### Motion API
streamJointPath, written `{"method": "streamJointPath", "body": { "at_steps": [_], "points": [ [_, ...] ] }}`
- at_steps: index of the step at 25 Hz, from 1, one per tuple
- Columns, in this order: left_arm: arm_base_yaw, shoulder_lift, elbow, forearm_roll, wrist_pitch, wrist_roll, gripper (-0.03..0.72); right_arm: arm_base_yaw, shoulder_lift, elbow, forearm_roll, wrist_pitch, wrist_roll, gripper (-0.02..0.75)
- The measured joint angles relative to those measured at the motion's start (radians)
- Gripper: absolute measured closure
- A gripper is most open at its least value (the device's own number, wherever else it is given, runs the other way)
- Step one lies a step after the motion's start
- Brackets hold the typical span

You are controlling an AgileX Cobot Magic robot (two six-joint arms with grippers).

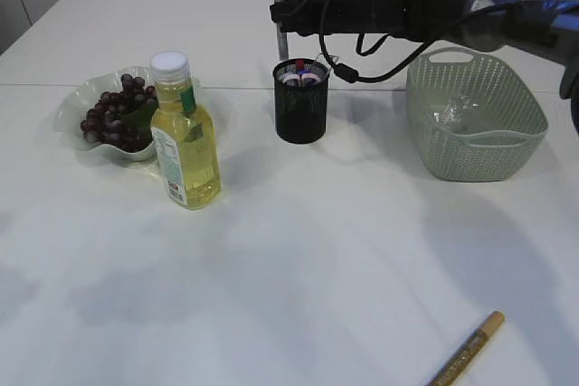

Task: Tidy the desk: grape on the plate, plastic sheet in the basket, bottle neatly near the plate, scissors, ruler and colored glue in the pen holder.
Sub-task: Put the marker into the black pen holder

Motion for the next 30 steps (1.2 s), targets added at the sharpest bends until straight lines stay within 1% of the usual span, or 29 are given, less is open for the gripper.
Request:
{"method": "streamJointPath", "body": {
  "at_steps": [4, 8, 14, 17, 19, 21, 23, 25, 26, 28, 30],
  "points": [
    [0.000, 0.000, 0.000, 0.000, -0.003, 0.000, 0.273, 0.000, 0.008, 0.000, -0.014, -0.002, -0.010, 0.614],
    [0.000, 0.000, 0.000, 0.007, -0.016, 0.000, 0.273, 0.000, 0.008, 0.000, -0.061, -0.002, -0.014, 0.614],
    [0.000, 0.000, 0.000, 0.019, -0.022, 0.000, 0.273, 0.000, 0.008, 0.000, -0.079, -0.002, -0.012, 0.606],
    [0.000, 0.000, 0.000, 0.019, -0.022, 0.000, 0.273, 0.000, 0.008, 0.000, -0.081, 0.000, -0.008, 0.549],
    [0.000, 0.000, 0.000, 0.020, -0.022, 0.000, 0.273, 0.000, 0.008, 0.000, -0.081, 0.002, -0.008, 0.486],
    [0.000, 0.000, 0.000, 0.020, -0.022, 0.000, 0.273, 0.000, 0.008, 0.000, -0.081, 0.002, -0.006, 0.441],
    [0.000, 0.000, 0.000, 0.020, -0.020, 0.000, 0.273, 0.000, 0.008, 0.000, -0.079, 0.002, 0.010, 0.415],
    [0.000, 0.000, 0.000, 0.021, -0.019, 0.000, 0.273, -0.002, 0.006, 0.000, -0.077, 0.004, 0.081, 0.407],
    [0.000, 0.000, 0.000, 0.024, -0.019, 0.000, 0.273, -0.004, 0.002, 0.000, -0.094, 0.004, 0.133, 0.404],
    [0.000, 0.000, 0.000, 0.024, -0.019, 0.000, 0.273, -0.006, -0.020, 0.000, -0.183, 0.006, 0.256, 0.403],
    [0.000, 0.000, 0.000, 0.024, -0.019, 0.000, 0.273, -0.008, -0.052, 0.000, -0.351, 0.023, 0.436, 0.403]
  ]
}}
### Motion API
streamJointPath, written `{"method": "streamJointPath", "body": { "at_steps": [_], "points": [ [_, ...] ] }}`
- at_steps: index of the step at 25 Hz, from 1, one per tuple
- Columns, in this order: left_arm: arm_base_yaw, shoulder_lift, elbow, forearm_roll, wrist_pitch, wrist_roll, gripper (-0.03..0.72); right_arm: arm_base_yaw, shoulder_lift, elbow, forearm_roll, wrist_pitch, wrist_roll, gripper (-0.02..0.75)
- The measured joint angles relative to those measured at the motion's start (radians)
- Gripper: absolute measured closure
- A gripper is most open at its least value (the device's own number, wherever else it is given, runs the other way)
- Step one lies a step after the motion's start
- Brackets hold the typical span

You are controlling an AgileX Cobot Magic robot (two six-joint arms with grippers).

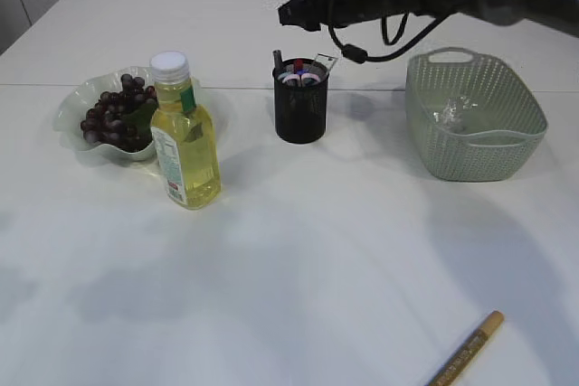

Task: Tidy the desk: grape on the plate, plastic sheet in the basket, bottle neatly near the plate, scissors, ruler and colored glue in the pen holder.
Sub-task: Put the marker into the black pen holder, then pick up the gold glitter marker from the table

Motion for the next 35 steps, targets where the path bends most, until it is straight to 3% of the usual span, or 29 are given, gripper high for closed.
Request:
{"method": "streamJointPath", "body": {
  "at_steps": [6, 10, 15, 26, 30, 35],
  "points": [
    [0.000, 0.000, 0.000, 0.000, 0.002, 0.000, 0.273, 0.010, -0.175, 0.000, -0.674, 0.208, 0.731, 0.402],
    [0.000, 0.000, 0.000, 0.000, 0.017, 0.000, 0.273, 0.016, -0.279, 0.000, -0.891, 0.402, 0.961, 0.402],
    [0.000, 0.000, 0.000, 0.000, 0.021, 0.000, 0.273, 0.018, -0.433, 0.124, -0.973, 0.516, 1.049, 0.402],
    [0.000, 0.000, 0.000, 0.000, 0.022, 0.000, 0.273, 0.018, -0.750, 0.729, -0.995, 0.575, 1.100, 0.402],
    [0.000, 0.000, 0.000, 0.000, 0.022, 0.000, 0.273, 0.018, -0.830, 1.000, -0.971, 0.533, 1.133, 0.402],
    [0.000, 0.000, 0.000, -0.002, 0.018, 0.000, 0.273, 0.018, -0.933, 1.279, -0.860, 0.396, 1.241, 0.402]
  ]
}}
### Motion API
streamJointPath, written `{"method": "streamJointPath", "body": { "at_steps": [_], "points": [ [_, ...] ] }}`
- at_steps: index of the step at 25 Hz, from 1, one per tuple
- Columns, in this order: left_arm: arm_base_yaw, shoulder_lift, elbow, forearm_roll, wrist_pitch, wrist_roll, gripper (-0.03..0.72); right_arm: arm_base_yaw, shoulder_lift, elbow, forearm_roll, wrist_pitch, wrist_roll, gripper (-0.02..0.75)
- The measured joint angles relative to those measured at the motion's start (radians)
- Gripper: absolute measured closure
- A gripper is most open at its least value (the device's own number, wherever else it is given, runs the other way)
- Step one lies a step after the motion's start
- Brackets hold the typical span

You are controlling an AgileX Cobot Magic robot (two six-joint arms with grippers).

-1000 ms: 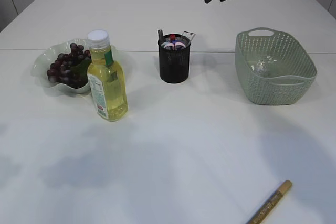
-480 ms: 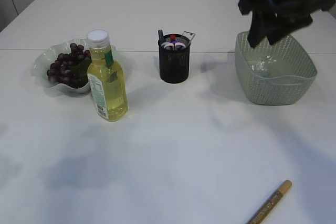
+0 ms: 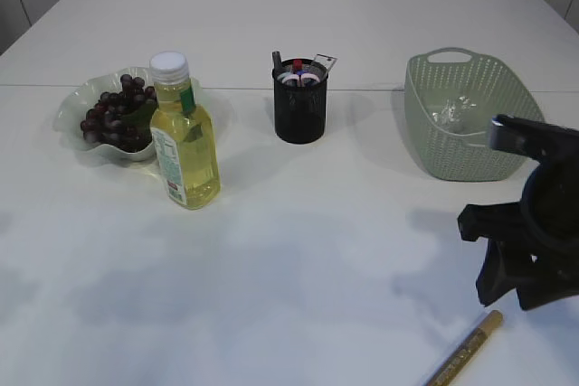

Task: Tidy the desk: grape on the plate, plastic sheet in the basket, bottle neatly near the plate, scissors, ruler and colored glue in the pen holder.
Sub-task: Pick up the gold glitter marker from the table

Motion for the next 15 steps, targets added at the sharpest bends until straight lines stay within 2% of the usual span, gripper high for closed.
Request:
{"method": "streamJointPath", "body": {
  "at_steps": [6, 11, 15],
  "points": [
    [0.000, 0.000, 0.000, -0.015, -0.013, 0.000, 0.273, 0.000, -0.071, 0.201, 0.079, -0.203, 0.319, 0.402],
    [0.000, 0.000, 0.000, -0.020, -0.026, 0.000, 0.273, 0.000, -0.071, 0.237, 0.079, -0.304, 0.611, 0.402],
    [0.000, 0.000, 0.000, -0.024, -0.037, 0.000, 0.273, 0.000, -0.056, 0.239, 0.045, -0.358, 0.748, 0.402]
  ]
}}
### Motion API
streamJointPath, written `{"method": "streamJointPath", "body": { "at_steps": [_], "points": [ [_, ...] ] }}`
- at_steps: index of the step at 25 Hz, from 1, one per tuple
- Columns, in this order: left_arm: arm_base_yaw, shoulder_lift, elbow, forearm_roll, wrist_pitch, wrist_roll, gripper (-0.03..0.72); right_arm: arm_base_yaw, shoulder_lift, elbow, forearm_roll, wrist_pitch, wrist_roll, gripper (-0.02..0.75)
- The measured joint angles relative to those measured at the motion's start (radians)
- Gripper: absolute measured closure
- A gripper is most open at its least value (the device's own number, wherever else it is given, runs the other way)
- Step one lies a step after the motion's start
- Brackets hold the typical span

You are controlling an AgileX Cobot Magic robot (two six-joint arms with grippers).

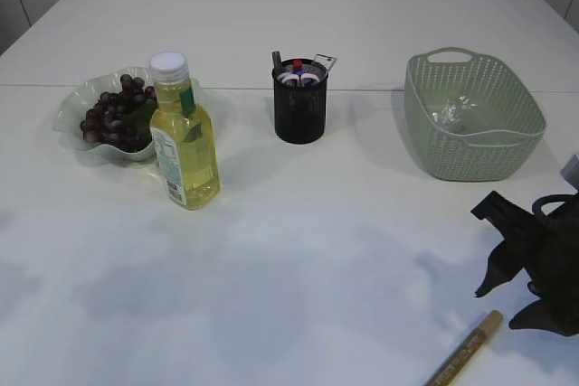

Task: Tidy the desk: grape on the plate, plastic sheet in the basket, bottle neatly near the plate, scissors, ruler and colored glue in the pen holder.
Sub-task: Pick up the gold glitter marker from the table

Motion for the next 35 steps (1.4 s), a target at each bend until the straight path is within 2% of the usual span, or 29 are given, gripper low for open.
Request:
{"method": "streamJointPath", "body": {
  "at_steps": [7, 35],
  "points": [
    [0.000, 0.000, 0.000, -0.004, -0.013, 0.000, 0.273, 0.000, 0.103, 0.000, -0.041, 0.011, 0.116, 0.402],
    [0.000, 0.000, 0.000, -0.004, -0.030, 0.000, 0.273, 0.002, 0.294, -0.039, -0.042, -0.087, 0.122, 0.404]
  ]
}}
